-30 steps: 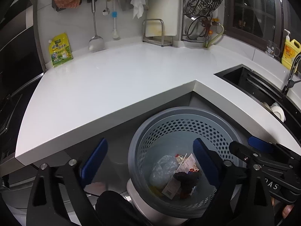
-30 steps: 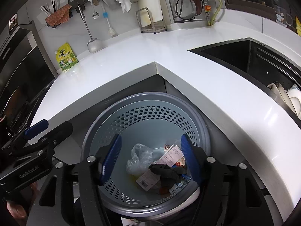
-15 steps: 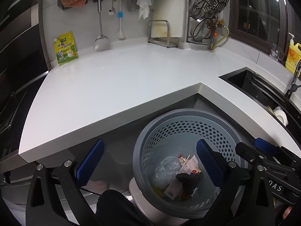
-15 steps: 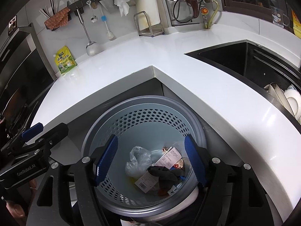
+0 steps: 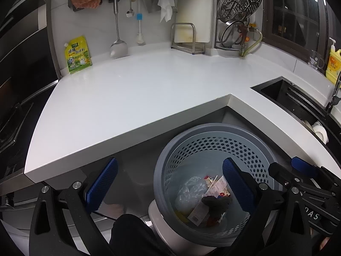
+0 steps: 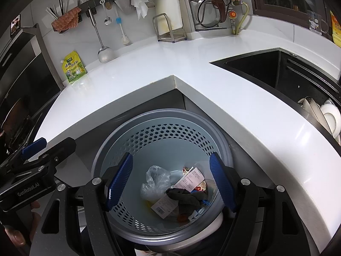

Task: Collect trash

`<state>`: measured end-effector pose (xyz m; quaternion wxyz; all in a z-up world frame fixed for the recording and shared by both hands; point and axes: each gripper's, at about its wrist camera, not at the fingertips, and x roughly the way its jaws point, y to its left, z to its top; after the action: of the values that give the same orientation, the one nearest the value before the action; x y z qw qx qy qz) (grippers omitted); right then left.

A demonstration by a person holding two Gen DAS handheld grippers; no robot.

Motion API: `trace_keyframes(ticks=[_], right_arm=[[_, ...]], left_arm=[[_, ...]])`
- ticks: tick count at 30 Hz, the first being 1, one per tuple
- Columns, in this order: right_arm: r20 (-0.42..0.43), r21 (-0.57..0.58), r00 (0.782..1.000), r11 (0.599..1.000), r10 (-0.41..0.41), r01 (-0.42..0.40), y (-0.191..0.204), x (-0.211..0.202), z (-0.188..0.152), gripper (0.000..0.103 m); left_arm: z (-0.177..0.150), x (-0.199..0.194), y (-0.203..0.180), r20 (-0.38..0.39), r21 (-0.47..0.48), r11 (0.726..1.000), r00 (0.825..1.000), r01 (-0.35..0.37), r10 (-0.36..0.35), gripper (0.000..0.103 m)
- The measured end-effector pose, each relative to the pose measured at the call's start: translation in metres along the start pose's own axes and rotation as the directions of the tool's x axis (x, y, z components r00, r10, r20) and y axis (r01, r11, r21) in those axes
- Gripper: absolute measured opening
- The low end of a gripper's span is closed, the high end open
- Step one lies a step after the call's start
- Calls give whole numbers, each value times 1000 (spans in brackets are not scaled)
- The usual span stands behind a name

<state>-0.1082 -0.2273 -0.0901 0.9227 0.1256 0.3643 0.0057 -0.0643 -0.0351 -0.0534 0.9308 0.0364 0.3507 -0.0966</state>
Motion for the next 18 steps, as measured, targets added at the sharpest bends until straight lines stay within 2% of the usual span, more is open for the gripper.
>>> trace_keyframes(ticks=[18], right_arm=[[-2, -16, 1000, 1000, -8, 8, 5, 1, -1, 71]], left_arm=[[1, 5, 7, -25, -30, 999, 999, -23, 22, 97]])
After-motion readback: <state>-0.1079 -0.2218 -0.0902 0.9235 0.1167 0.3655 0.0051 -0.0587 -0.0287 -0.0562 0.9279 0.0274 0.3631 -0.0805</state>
